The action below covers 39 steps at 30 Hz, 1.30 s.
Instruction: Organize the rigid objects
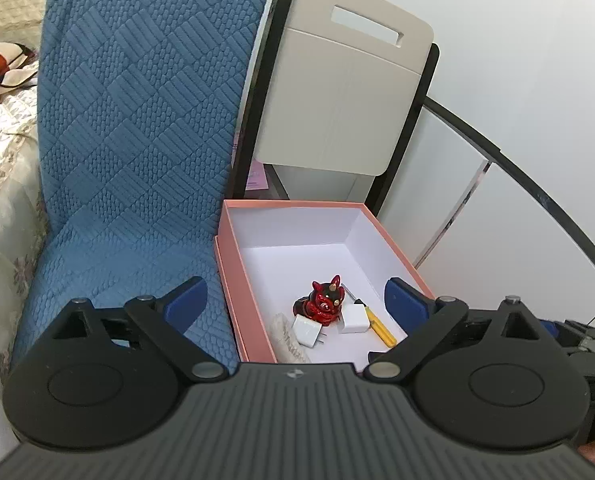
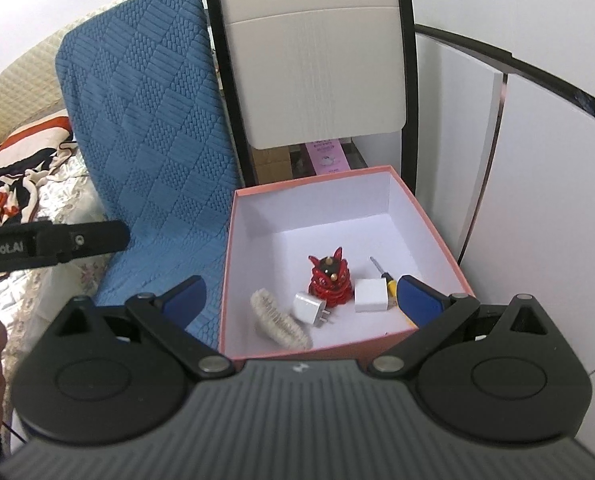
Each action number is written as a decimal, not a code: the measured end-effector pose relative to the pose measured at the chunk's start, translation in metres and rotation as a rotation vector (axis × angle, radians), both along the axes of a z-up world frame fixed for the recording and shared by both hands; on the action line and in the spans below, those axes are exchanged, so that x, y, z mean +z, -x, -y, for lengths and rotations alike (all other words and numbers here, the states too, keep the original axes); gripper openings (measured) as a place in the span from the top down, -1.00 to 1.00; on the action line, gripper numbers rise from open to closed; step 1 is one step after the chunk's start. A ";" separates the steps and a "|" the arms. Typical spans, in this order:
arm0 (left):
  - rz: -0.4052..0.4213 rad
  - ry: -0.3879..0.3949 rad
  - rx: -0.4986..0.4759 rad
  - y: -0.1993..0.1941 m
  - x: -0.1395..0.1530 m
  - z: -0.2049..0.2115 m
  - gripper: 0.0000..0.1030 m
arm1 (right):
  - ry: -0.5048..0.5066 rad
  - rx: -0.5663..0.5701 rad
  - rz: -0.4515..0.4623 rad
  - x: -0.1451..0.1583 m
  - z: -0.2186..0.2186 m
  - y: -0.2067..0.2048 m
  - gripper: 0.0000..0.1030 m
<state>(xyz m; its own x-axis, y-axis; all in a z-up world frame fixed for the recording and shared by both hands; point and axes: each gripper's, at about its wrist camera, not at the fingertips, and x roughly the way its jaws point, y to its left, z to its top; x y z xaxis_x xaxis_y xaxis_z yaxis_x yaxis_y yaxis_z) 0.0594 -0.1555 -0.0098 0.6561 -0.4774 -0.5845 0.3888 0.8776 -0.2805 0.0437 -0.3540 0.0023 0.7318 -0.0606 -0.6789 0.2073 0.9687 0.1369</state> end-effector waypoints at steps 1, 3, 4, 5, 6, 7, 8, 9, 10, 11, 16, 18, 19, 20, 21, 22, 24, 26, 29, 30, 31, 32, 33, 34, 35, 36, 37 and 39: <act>0.002 -0.001 0.001 0.001 0.000 -0.001 -0.90 | -0.002 0.000 -0.001 0.000 -0.001 0.003 -1.00; 0.013 -0.007 0.009 0.007 -0.001 -0.002 -0.92 | -0.003 0.001 -0.007 0.000 -0.002 0.008 -1.00; 0.016 -0.006 0.007 0.010 -0.001 -0.003 -0.94 | -0.002 0.004 -0.006 0.001 -0.003 0.011 -1.00; 0.014 -0.005 0.008 0.011 -0.002 -0.003 -0.94 | 0.000 0.008 -0.005 0.002 -0.004 0.015 -1.00; 0.011 -0.004 0.011 0.013 -0.002 -0.004 -0.94 | 0.005 0.007 -0.009 0.001 -0.005 0.018 -1.00; 0.010 -0.001 0.011 0.015 -0.002 -0.005 -0.95 | 0.007 0.002 -0.011 0.001 -0.005 0.021 -1.00; 0.013 -0.002 0.008 0.018 -0.002 -0.005 -0.95 | 0.005 -0.002 -0.013 0.000 -0.004 0.023 -1.00; 0.017 -0.006 0.007 0.020 -0.003 -0.006 -0.95 | 0.003 -0.004 -0.017 -0.001 -0.005 0.025 -1.00; 0.020 -0.010 0.010 0.023 -0.004 -0.007 -0.95 | 0.001 -0.007 -0.021 -0.003 -0.005 0.027 -1.00; 0.022 -0.015 0.012 0.025 -0.004 -0.007 -0.96 | 0.001 -0.012 -0.025 -0.004 -0.006 0.028 -1.00; 0.013 -0.034 0.019 0.033 -0.011 -0.012 -0.98 | -0.003 -0.022 -0.042 -0.011 -0.008 0.030 -1.00; 0.014 -0.042 0.027 0.034 -0.013 -0.014 -0.98 | -0.007 -0.020 -0.041 -0.011 -0.009 0.030 -1.00; 0.014 -0.042 0.032 0.035 -0.014 -0.016 -0.99 | -0.005 -0.018 -0.038 -0.011 -0.010 0.030 -1.00; 0.012 -0.041 0.037 0.035 -0.014 -0.017 -0.99 | 0.000 -0.016 -0.035 -0.010 -0.011 0.031 -1.00; 0.009 -0.037 0.040 0.036 -0.015 -0.018 -0.99 | 0.003 -0.016 -0.034 -0.010 -0.012 0.031 -1.00; 0.011 -0.030 0.040 0.036 -0.015 -0.020 -0.99 | 0.004 -0.016 -0.033 -0.009 -0.013 0.030 -1.00; 0.016 -0.024 0.043 0.037 -0.014 -0.022 -0.99 | 0.002 -0.016 -0.030 -0.008 -0.014 0.031 -1.00; 0.017 -0.022 0.045 0.037 -0.013 -0.023 -0.99 | 0.004 -0.013 -0.026 -0.007 -0.016 0.030 -1.00; 0.020 -0.020 0.049 0.038 -0.011 -0.025 -0.99 | -0.003 -0.016 -0.019 -0.006 -0.016 0.030 -1.00; 0.021 -0.022 0.051 0.039 -0.011 -0.025 -0.99 | -0.004 -0.015 -0.019 -0.005 -0.016 0.030 -1.00; 0.020 -0.022 0.055 0.039 -0.010 -0.025 -0.99 | -0.002 -0.012 -0.019 -0.005 -0.017 0.030 -1.00; 0.020 -0.023 0.056 0.039 -0.010 -0.025 -0.99 | 0.002 -0.010 -0.019 -0.004 -0.018 0.030 -1.00; 0.020 -0.022 0.057 0.039 -0.009 -0.026 -0.99 | 0.006 -0.010 -0.018 -0.004 -0.019 0.030 -1.00; 0.020 -0.020 0.059 0.039 -0.009 -0.026 -0.99 | 0.008 -0.008 -0.016 -0.004 -0.019 0.030 -1.00; 0.018 -0.020 0.060 0.039 -0.009 -0.027 -0.99 | 0.010 -0.007 -0.015 -0.003 -0.020 0.030 -1.00; 0.016 -0.019 0.061 0.039 -0.009 -0.027 -0.99 | 0.012 -0.008 -0.015 -0.003 -0.020 0.031 -1.00; 0.016 -0.016 0.059 0.040 -0.009 -0.027 -0.99 | 0.012 -0.008 -0.016 -0.003 -0.021 0.031 -1.00; 0.017 -0.013 0.054 0.040 -0.009 -0.028 -0.99 | 0.010 -0.007 -0.015 -0.003 -0.021 0.031 -1.00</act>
